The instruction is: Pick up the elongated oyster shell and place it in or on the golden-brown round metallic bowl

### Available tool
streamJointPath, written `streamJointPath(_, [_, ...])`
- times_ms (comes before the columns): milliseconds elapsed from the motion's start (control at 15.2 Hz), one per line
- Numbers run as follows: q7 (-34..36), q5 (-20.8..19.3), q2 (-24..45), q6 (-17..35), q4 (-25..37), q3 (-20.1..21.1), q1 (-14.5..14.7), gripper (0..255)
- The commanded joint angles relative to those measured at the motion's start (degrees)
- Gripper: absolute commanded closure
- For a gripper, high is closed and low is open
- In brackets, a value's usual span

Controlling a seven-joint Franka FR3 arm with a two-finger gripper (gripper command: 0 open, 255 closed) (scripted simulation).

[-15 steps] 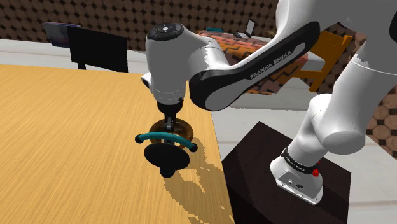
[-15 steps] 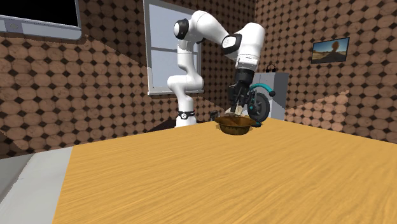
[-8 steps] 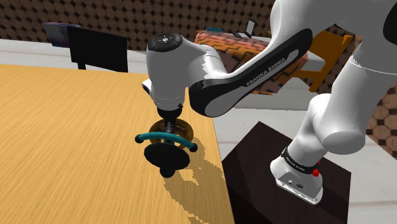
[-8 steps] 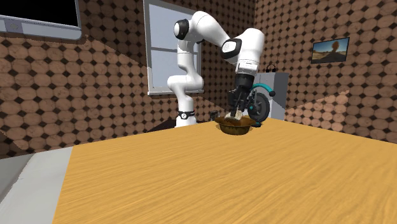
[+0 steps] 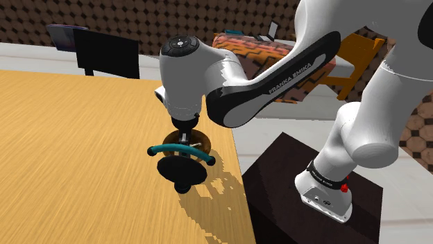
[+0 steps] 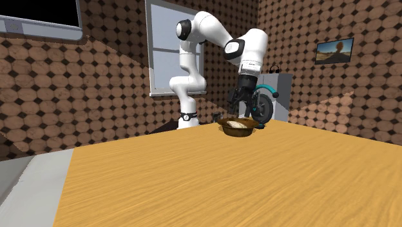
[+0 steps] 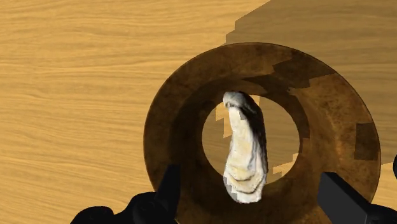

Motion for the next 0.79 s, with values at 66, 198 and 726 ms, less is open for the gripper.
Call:
streamJointPath(66, [-0.54,0.84,-0.97,-1.7,0.87,0.24,0.14,0])
streamJointPath(198, [-1.48,2.3,-2.69,-5.18,2.86,0.66,0.45,0])
streamJointPath(726, [-1.8,2.8,-3.28,-6.56,3.73,0.79,0.59,0])
